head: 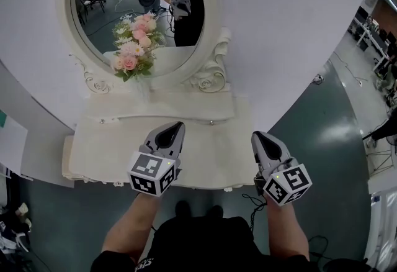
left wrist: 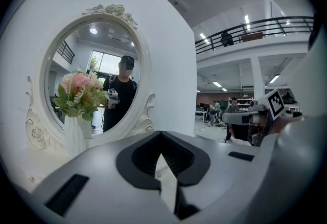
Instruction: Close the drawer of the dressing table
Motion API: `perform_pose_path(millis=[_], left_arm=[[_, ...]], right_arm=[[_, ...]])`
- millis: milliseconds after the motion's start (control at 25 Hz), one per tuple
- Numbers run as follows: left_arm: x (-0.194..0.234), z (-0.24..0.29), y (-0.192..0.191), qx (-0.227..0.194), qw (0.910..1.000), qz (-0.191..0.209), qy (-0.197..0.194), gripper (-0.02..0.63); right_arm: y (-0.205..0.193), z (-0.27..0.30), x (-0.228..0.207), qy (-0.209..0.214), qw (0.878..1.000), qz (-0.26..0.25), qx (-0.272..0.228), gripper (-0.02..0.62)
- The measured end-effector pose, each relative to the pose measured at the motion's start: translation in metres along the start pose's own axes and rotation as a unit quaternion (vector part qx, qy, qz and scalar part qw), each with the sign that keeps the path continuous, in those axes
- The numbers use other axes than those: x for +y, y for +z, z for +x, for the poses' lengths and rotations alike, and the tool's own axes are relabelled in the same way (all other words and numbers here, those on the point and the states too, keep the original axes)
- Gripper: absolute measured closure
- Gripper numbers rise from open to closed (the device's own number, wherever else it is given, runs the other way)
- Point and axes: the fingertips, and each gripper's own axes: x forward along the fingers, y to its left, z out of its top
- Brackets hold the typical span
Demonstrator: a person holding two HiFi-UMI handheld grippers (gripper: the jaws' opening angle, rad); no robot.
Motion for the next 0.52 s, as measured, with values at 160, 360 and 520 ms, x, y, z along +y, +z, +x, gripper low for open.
perform_pose_path(millis=[160,360,520], left_arm=[[0.0,0.008,0.001,0.004,0.9999,0.016,-0.006,0.6],[0.003,0.011,0.003,0.0,1.0,0.007,0.003,0.6],[0.003,0.01,0.0,0.001,1.0,0.007,0.006,0.6]], right_arm=[[0.009,0.01,-0.004,0.008,1.0,-0.021,0.003,0.588],[0.018,0.013,-0.009,-0.002,1.0,-0.005,-0.018,0.588],[0.007,0.017,-0.005,0.002,1.0,0.011,-0.014,0.588]])
